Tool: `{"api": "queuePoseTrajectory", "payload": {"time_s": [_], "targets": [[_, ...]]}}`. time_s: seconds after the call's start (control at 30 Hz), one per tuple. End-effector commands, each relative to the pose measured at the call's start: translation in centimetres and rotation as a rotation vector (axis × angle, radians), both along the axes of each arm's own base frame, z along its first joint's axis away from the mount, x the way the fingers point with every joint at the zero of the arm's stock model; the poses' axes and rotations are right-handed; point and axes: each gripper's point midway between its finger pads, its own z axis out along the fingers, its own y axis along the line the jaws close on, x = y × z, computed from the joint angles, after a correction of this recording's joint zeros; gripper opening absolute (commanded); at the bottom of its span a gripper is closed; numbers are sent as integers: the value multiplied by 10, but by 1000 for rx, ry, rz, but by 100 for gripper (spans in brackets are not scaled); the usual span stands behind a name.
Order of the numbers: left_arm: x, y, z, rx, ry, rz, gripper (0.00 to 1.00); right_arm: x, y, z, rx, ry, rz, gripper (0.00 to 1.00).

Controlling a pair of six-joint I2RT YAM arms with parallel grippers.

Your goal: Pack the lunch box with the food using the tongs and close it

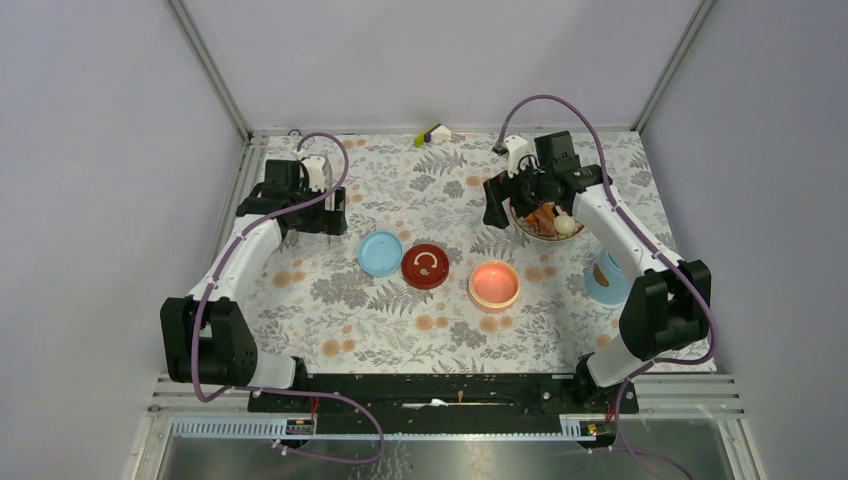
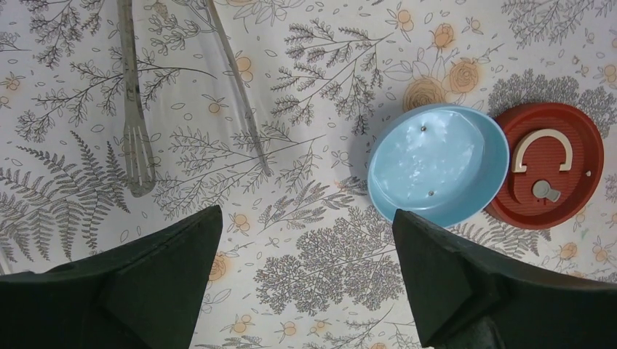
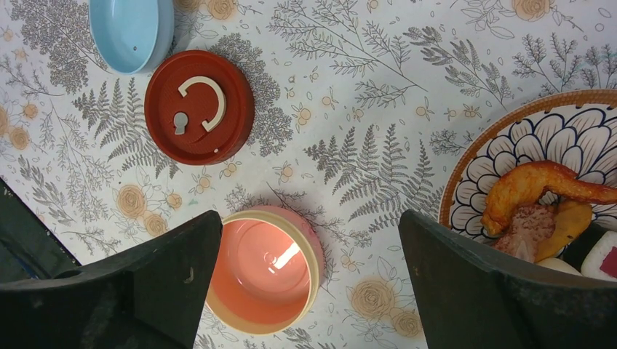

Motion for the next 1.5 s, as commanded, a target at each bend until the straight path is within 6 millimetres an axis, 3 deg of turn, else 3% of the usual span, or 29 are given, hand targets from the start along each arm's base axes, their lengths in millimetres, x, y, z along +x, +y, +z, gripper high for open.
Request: {"api": "queuePoseTrajectory", "payload": {"time_s": [0.0,0.1,0.3,0.53,0.63,1.13,1.47], "targets": [[27,7,33,8,-129,71,99,6,4,21,-7,-67,28,99],[36,13,38,21,-150,112,99,7,4,23,-20,-73,40,99],[51,27,27,28,-73,105,99,8,8,23,-35,-70,62,99],[63,5,11,0,-35,62,99,7,11,22,-38,-67,62,99],[70,-2,-2,3,-26,50,92,6,10,21,-39,-62,61,99],[131,25,-58,88,3,249,65,5,10,21,-36,-54,46,99],[154,28,-94,120,31,253,39,7,3,20,-57,-76,12,99]]}}
